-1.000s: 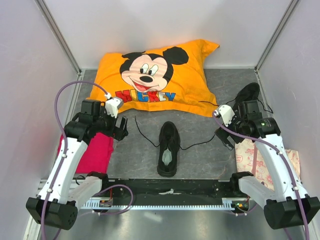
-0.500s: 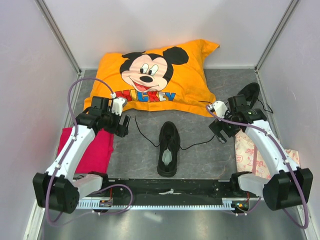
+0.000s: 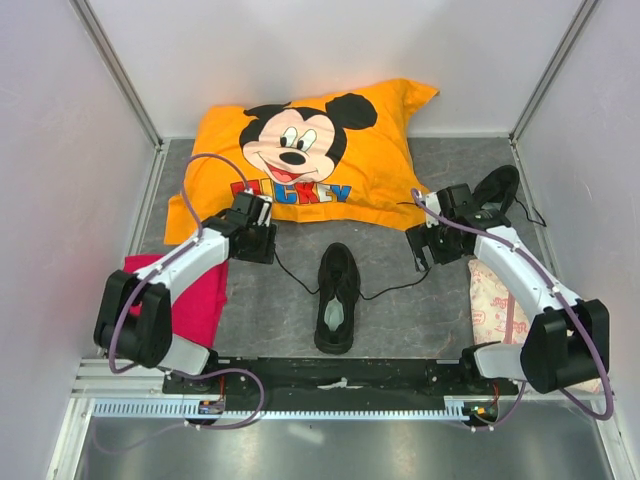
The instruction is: Tie the shoes
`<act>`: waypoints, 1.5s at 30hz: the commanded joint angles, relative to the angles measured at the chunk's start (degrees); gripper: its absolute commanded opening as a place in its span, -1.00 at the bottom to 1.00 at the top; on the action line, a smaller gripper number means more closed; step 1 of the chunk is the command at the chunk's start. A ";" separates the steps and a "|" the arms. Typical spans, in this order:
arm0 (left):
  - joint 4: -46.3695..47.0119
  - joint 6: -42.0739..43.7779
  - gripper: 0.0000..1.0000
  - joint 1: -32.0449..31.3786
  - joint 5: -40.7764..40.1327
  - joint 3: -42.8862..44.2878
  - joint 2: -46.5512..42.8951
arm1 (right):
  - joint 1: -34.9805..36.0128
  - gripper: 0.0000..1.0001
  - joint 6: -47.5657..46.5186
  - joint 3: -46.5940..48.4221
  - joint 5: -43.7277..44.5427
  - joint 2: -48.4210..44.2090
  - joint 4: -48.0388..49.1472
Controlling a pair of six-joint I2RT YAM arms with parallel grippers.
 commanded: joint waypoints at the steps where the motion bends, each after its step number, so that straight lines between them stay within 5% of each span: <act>1: 7.94 -4.61 0.27 -2.80 -4.50 3.60 5.23 | 0.21 0.86 8.28 -1.24 4.33 0.69 4.50; 12: 7.70 -9.00 -0.14 -4.91 -6.26 11.25 20.43 | 0.13 0.81 12.84 -1.51 8.64 7.80 7.14; 19: 6.54 -10.68 -0.21 -4.91 -7.41 10.55 23.78 | 0.13 0.76 15.75 -1.16 7.07 14.05 7.76; 31: 6.46 -10.85 -0.97 -4.91 -3.54 11.17 26.33 | 0.13 0.41 19.62 -2.21 4.78 21.70 11.45; 37: 6.98 -10.42 -0.97 -4.91 -2.14 10.99 25.98 | 0.13 -0.10 19.27 -1.95 1.53 24.42 11.54; 39: 7.68 -9.71 -0.97 -4.91 -0.56 10.47 25.45 | 0.04 -0.37 18.57 -0.64 0.30 24.78 10.84; 41: 8.65 -8.92 -0.97 -4.91 0.94 9.15 23.35 | -0.13 -0.91 17.51 0.42 -1.72 24.34 10.31; 45: 11.62 -7.78 -0.97 -4.91 4.28 6.69 17.29 | -1.10 -1.00 15.31 2.44 -4.62 21.97 8.81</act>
